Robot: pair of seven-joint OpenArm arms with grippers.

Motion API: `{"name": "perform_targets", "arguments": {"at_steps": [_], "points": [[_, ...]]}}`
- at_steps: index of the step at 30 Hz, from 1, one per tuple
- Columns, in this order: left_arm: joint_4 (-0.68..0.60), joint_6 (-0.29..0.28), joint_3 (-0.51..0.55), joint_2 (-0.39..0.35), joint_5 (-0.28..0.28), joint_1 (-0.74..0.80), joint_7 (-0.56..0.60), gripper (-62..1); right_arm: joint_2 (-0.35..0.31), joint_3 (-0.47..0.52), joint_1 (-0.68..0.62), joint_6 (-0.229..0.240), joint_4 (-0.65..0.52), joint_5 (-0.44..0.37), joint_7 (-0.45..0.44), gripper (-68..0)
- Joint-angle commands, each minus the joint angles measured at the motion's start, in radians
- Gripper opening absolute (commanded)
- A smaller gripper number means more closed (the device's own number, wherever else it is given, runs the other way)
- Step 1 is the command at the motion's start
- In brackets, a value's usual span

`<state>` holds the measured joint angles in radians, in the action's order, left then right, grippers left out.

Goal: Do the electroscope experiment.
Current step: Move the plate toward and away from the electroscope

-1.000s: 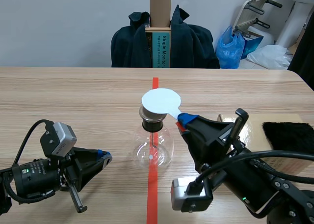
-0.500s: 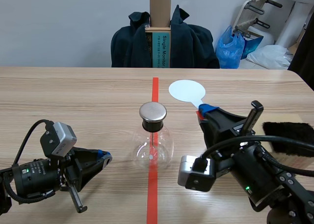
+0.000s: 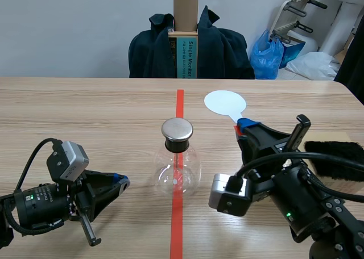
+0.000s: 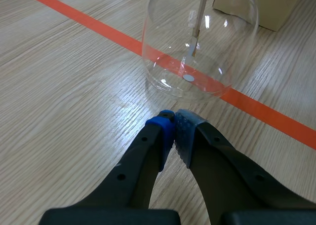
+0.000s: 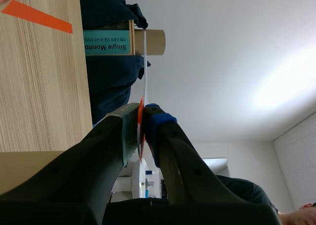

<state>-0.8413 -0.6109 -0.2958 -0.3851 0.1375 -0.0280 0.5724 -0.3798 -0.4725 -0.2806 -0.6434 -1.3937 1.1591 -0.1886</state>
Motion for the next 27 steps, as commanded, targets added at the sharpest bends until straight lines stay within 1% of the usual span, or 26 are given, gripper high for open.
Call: {"name": "perform_targets", "arguments": {"at_steps": [1,18,23,27], "points": [[-0.020,-0.003,0.003,0.002,-0.014,-0.006,0.013,-58.2,-0.014,0.009,0.017,-0.015,-0.012,-0.007,-0.022,-66.7],[-0.020,-0.003,0.003,0.002,-0.014,-0.006,0.014,-58.2,-0.013,0.009,0.017,-0.015,-0.012,-0.006,-0.320,-66.7],[-0.020,-0.003,0.003,0.002,-0.014,-0.006,0.014,-58.2,-0.013,0.009,0.017,-0.015,-0.012,-0.006,-0.375,-66.7],[-0.020,-0.003,0.003,0.002,-0.014,-0.006,0.014,-58.2,-0.013,0.009,0.017,-0.015,-0.012,-0.006,-0.402,-66.7]]}}
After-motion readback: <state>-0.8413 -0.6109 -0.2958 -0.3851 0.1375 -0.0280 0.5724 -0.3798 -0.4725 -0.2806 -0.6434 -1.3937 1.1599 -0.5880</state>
